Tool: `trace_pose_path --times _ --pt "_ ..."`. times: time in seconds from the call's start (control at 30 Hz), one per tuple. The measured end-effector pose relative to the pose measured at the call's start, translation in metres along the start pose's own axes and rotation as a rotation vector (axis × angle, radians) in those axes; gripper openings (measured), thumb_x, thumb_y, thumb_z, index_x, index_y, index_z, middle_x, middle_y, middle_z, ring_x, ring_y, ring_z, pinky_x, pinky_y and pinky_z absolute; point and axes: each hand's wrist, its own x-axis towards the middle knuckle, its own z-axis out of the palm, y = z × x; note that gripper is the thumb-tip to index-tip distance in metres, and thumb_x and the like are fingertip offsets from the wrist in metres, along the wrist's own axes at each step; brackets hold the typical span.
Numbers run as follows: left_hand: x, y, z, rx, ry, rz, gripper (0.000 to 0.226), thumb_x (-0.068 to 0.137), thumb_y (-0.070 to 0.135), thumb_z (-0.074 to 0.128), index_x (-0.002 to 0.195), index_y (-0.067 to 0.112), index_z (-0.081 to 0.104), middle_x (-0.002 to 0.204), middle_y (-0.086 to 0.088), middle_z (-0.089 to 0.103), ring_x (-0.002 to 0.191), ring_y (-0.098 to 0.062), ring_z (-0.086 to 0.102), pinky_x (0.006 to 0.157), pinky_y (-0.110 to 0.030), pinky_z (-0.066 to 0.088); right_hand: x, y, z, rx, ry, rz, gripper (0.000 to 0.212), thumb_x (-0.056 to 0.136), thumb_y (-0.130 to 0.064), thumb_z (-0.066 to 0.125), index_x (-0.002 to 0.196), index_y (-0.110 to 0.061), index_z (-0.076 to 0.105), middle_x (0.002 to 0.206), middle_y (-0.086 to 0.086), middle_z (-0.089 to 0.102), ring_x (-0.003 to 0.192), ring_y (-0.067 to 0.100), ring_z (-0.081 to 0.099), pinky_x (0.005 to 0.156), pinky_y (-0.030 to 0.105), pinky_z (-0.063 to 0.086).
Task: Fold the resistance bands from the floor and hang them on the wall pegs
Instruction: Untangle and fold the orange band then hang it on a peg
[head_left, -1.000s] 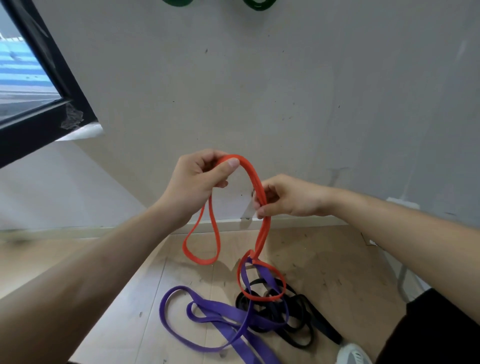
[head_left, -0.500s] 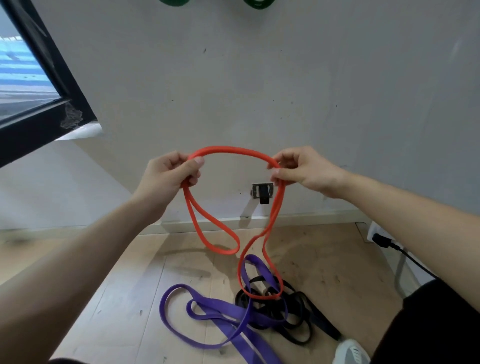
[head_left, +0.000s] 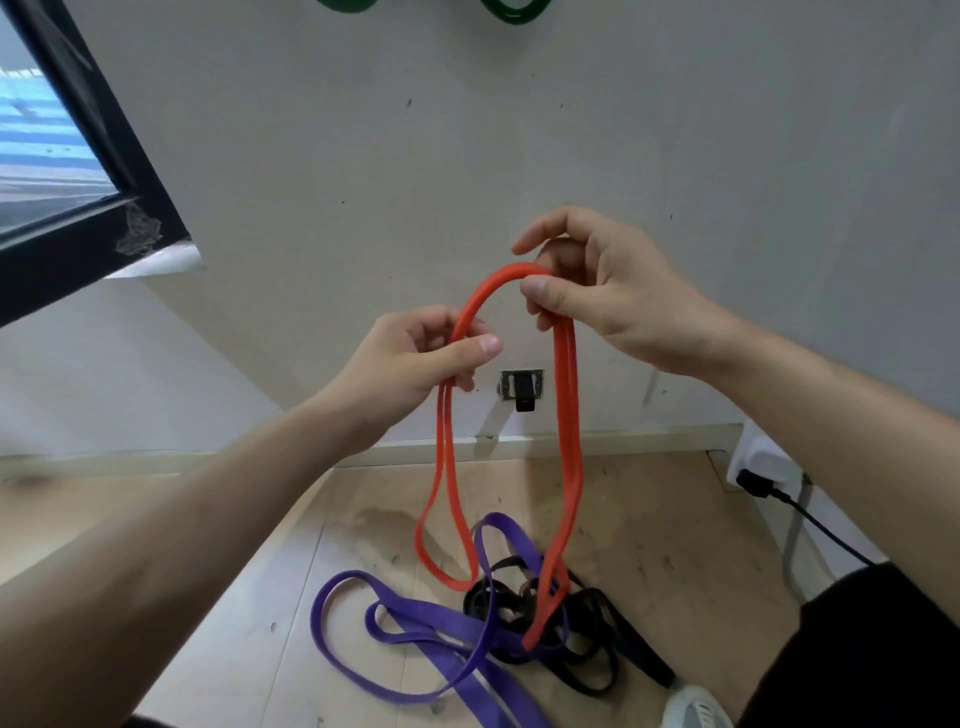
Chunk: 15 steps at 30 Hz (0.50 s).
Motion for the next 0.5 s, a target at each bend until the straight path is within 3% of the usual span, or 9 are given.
trace_pose_path --times 0.1,0.27,0.5 --pt "-0.001 0.008 0.008 -0.049 0.026 0.021 0.028 0.079 0.036 0.072 0.091 0.011 0.071 0.067 0.000 0.060 0.066 -0.016 0.060 0.073 -0.029 0.057 -0.003 0.002 0.002 -0.058 -0.106 0.065 0.021 0.095 -0.008 0.063 0.115 -0.008 0.055 0.082 0.009 0.067 0.077 0.023 0.070 0.075 0.034 0.059" --pt "-0.002 0.010 0.010 -0.047 0.087 0.021 0.011 0.091 0.023 0.069 0.088 0.012 0.073 0.061 0.006 0.057 0.057 -0.012 0.057 0.083 -0.052 0.056 -0.007 0.009 0.008 -0.056 -0.179 0.124 0.022 0.092 -0.009 0.068 0.113 -0.007 0.059 0.090 0.015 0.072 0.085 0.029 0.074 0.081 0.040 0.062" --pt "0.000 0.010 0.002 -0.068 0.179 0.076 0.013 0.092 0.021 0.069 0.088 0.009 0.072 0.058 0.005 0.055 0.056 -0.014 0.053 0.077 -0.039 0.056 -0.008 0.037 0.022 -0.139 -0.285 0.271 0.010 0.091 -0.012 0.070 0.097 -0.004 0.069 0.096 0.016 0.074 0.090 0.027 0.074 0.090 0.050 0.058"
